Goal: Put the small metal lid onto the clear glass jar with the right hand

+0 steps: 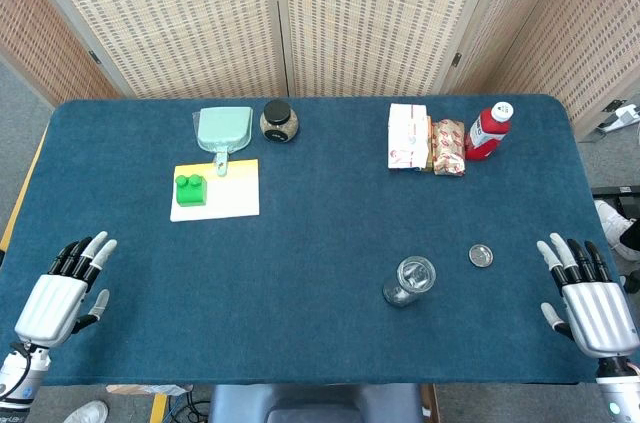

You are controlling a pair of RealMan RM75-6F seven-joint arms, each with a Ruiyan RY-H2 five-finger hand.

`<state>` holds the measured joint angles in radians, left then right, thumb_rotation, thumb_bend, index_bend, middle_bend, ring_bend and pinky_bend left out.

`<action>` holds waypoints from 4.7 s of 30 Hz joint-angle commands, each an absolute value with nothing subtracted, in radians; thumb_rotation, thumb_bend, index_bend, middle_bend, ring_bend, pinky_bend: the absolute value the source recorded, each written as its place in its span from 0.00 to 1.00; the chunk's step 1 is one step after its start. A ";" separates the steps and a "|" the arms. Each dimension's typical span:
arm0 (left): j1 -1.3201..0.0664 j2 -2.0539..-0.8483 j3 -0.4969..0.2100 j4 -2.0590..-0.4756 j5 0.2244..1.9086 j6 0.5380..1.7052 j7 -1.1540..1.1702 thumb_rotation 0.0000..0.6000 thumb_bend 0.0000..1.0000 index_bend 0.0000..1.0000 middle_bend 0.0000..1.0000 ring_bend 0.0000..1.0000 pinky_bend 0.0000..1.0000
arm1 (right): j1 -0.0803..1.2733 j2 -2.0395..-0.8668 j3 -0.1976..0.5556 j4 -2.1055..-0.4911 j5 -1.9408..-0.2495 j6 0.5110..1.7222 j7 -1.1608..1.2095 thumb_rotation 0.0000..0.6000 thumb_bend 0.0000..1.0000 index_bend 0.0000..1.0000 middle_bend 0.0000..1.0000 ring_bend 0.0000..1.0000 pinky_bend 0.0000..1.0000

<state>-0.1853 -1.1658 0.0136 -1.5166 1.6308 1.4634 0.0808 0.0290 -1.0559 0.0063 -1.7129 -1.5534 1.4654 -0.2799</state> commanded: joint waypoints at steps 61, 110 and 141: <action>-0.168 -1.139 0.009 -1.527 1.677 1.531 0.028 1.00 0.47 0.00 0.00 0.00 0.09 | 0.472 -1.167 0.075 -1.483 -1.059 0.811 -0.283 1.00 0.32 0.41 0.00 0.00 0.00; -0.160 -1.125 0.004 -1.481 1.739 1.613 -0.088 1.00 0.47 0.00 0.00 0.00 0.08 | 0.582 -1.328 0.048 -1.274 -1.033 0.697 -0.247 1.00 0.34 0.57 0.00 0.00 0.00; -0.157 -1.128 0.003 -1.453 1.771 1.667 -0.136 1.00 0.47 0.00 0.00 0.00 0.09 | 0.613 -1.330 0.022 -1.289 -0.961 0.711 -0.347 1.00 0.35 0.63 0.02 0.00 0.00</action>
